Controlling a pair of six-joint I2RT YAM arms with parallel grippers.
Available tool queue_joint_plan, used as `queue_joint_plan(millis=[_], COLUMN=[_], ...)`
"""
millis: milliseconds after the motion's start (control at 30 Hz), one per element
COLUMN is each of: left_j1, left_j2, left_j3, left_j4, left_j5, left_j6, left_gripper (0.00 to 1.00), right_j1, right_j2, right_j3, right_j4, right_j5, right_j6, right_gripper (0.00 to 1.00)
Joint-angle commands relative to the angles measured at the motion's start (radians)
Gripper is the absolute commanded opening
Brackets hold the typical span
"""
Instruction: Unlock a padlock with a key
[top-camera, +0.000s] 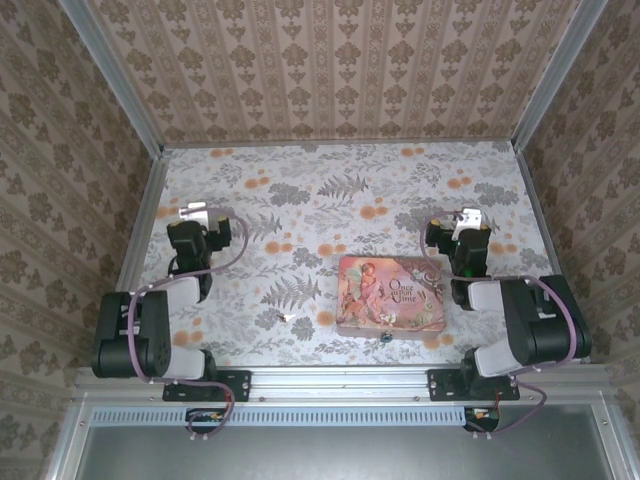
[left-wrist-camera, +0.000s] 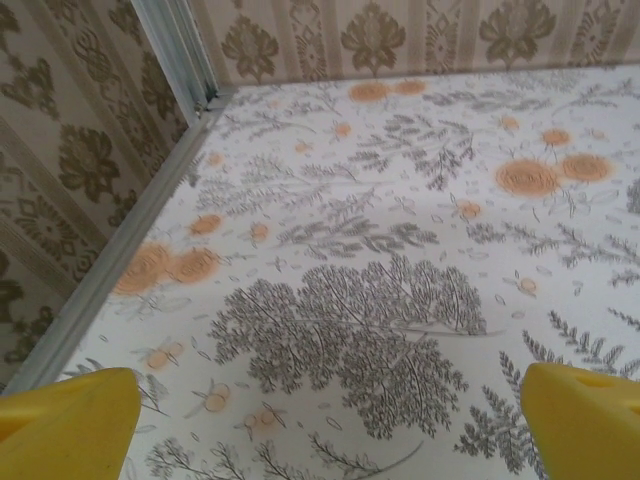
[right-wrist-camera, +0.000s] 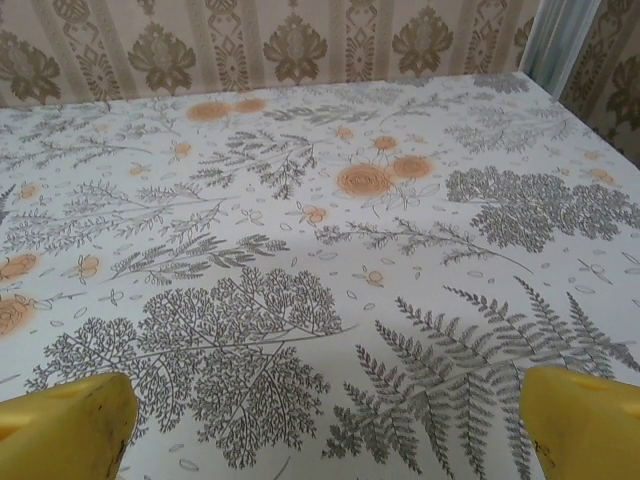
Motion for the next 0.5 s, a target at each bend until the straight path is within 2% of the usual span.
queue_joint_plan(millis=[0,167,367,467], left_j1=[-0.011,-0.037,-0.104,-0.147], left_j2=[-0.06,-0.142,-0.239,-0.26], left_j3=[0.06,0.156,0.296,0.368], left_j4=[-0.135,-0.343,-0.661,-0.807], left_j5=[-0.035,-0.033,-0.008,0.022], left_j6=[0.002,-0.03,-0.165,-0.268], left_gripper=[1.0,1.0,1.0,1.0], right_j1=[-0.012,-0.031,-0.04,-0.039], right_j2=[-0.132,-0.228,-0.303,-0.385], right_j3=[0.105,0.231,0.359,0.356], right_j4=[-0.233,-0.484,-0.837,-0.976], right_j5=[0.012,0.004,-0.238,-0.33], right_j6=[0.025,0.174,0.317,0.395], right_gripper=[1.0,1.0,0.99,0.96])
